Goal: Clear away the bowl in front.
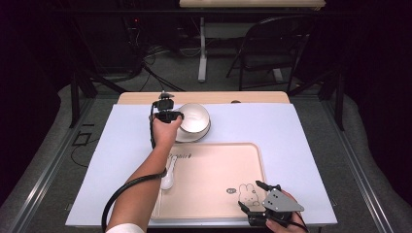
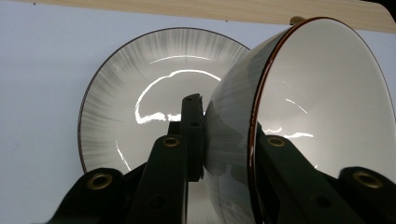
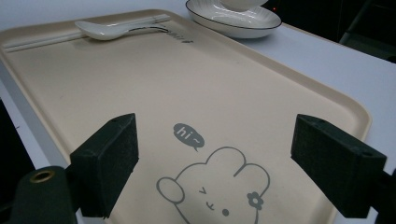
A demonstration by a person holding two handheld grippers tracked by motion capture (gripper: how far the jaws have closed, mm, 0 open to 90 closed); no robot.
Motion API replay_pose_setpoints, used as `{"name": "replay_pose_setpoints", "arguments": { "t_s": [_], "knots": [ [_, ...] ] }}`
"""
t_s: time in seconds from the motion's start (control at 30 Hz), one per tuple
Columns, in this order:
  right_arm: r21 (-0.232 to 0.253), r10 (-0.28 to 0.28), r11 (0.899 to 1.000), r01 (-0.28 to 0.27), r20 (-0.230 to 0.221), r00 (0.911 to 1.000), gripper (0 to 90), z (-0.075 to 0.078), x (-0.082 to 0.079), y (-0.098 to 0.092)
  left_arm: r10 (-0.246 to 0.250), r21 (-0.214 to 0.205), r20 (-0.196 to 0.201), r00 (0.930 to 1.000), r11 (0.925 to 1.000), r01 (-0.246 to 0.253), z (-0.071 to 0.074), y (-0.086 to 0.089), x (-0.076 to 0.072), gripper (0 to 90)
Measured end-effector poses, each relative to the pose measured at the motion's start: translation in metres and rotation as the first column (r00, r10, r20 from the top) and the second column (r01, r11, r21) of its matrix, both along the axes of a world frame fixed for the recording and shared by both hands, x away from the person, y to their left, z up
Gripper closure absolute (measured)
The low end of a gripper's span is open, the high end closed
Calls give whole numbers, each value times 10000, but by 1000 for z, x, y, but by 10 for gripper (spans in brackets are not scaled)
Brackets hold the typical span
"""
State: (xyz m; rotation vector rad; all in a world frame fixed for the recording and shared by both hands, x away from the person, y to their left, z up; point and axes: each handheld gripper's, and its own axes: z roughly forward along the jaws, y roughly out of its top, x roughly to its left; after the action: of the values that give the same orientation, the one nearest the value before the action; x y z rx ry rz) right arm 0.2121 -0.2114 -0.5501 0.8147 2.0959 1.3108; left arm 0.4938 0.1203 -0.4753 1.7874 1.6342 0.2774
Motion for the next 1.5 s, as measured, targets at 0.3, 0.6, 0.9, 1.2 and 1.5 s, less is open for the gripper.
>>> {"name": "replay_pose_setpoints", "arguments": {
  "t_s": [0.3,0.6,0.9,1.2,1.5],
  "knots": [
    [-54,29,10000,-28,54,10000,144,0,0,1,-329,-65,315,9990,9994,331,15,6,-16,789],
    [-85,20,10000,-19,59,10000,144,0,0,1,-672,-98,409,9969,9977,676,24,8,-27,789],
    [-92,25,10000,-24,64,10000,144,0,0,1,-1043,-68,545,9931,9945,1049,31,4,-35,789],
    [-88,24,10000,-23,51,10000,144,0,0,1,-1525,-167,635,9863,9880,1539,35,-9,-42,790],
    [-83,34,10000,-33,68,10000,144,0,0,1,-2109,-212,704,9750,9769,2129,37,-29,-48,789]
  ]
}}
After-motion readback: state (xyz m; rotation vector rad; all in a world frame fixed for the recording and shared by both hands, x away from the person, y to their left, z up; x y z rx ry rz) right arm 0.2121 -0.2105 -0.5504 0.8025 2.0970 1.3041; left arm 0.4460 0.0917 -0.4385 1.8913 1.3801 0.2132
